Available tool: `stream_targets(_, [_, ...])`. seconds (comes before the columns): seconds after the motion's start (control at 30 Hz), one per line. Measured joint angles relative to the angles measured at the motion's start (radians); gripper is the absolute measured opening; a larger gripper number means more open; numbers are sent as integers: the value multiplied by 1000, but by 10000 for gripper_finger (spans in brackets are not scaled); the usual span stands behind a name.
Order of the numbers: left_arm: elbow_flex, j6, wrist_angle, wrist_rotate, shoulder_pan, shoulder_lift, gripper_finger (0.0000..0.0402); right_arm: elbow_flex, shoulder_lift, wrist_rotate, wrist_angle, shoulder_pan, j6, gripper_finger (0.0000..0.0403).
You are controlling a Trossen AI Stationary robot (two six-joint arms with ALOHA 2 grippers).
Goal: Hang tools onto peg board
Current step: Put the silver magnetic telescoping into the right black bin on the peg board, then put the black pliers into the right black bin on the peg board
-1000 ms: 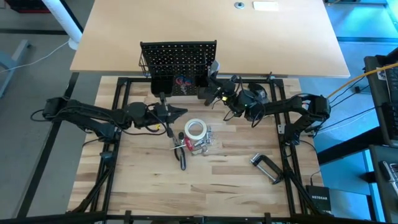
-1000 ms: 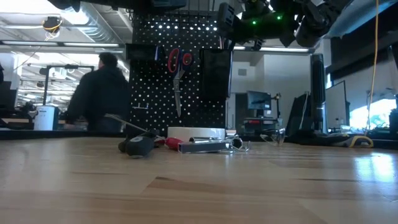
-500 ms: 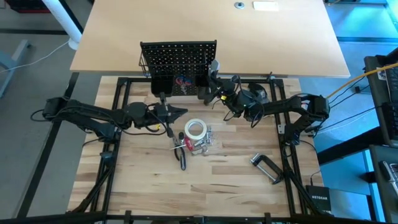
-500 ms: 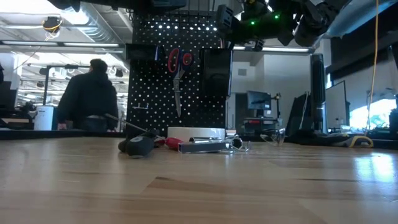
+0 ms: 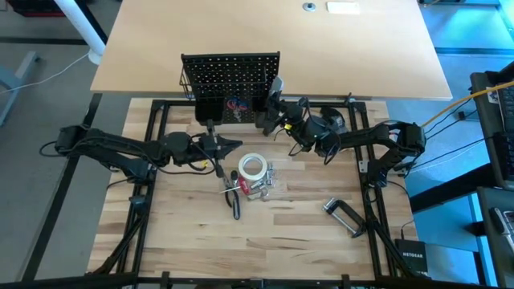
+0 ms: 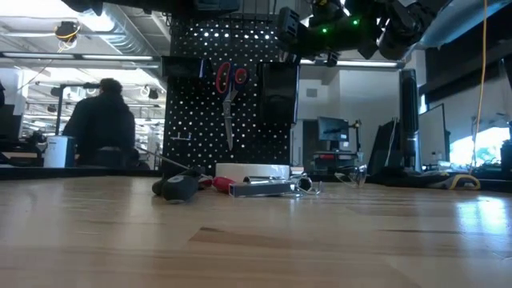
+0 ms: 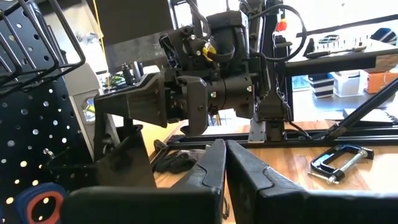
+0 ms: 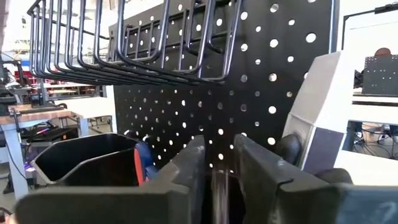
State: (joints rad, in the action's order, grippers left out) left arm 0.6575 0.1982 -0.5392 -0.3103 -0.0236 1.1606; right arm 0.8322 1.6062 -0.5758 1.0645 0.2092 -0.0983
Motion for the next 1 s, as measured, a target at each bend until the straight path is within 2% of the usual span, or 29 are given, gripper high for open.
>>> stream_targets(0.23, [0,0,0,0,0,0,4,0,-4,0,8,1,13,135])
stream_targets(0.53, [0,-1,6,0,0,0,4,0,-63,38,16,-64,8,138])
stream_targets(0.67, [0,-5,7,0,0,0,4,1,-105,46,2,-121,-55,138])
stream_targets(0.83, [0,-4,7,0,-1,0,4,1,-159,43,-129,-219,-191,138])
stream_targets(1.0, [0,-8,10,0,-1,0,4,1,-192,19,-325,-315,-197,138])
